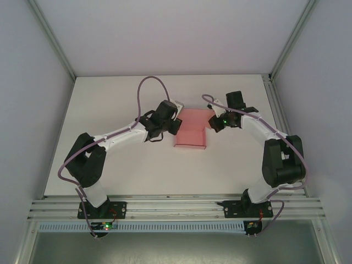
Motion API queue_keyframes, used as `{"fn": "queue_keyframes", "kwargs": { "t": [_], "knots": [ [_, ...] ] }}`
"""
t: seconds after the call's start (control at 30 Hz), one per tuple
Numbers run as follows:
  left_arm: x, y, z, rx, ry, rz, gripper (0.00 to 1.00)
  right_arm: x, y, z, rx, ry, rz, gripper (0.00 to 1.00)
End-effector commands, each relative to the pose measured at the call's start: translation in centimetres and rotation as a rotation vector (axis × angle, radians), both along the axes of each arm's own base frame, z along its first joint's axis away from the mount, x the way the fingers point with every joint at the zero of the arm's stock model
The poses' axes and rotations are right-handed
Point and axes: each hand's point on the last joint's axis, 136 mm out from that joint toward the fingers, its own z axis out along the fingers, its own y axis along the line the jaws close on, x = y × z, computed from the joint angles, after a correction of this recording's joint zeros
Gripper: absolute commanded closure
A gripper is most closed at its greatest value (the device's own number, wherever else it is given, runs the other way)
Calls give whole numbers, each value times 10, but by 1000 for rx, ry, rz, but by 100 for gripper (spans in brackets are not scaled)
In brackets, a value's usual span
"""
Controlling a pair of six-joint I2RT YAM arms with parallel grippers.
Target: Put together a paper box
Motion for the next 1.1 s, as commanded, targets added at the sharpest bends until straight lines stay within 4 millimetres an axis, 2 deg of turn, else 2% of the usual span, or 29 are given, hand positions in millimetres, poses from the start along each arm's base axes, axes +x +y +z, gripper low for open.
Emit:
{"fn": "queue_keyframes", "kwargs": {
  "t": [0.0, 0.17, 0.23, 0.47, 0.6, 0.73, 0.8, 0.9, 1.0, 1.07],
  "knots": [
    [-5, -11, 11, -53, 10, 13, 100, 29, 6, 35, 184, -58, -305, 100],
    [-4, -19, 10, -80, 10, 41, 100, 32, 38, 49, 187, -53, -358, 100],
    [2, -18, 11, -80, -8, 72, 100, 32, 42, 55, 180, -60, -406, 100],
    [28, -23, 6, -210, 0, 263, 100, 32, 44, 77, 334, -172, -607, 100],
    [37, -37, -2, -316, 10, 292, 100, 34, 40, 68, 494, -189, -752, 100],
    [38, -45, -10, -351, 16, 290, 100, 38, 33, 62, 607, -209, -888, 100],
    [36, -44, -15, -318, 16, 287, 100, 44, 37, 70, 666, -226, -892, 100],
    [32, -37, -21, -266, 9, 298, 100, 47, 46, 79, 667, -228, -874, 100],
    [27, -31, -30, -231, 10, 303, 100, 47, 55, 84, 633, -237, -835, 100],
    [23, -24, -37, -195, 13, 301, 100, 43, 58, 78, 556, -246, -807, 95]
  ]
}}
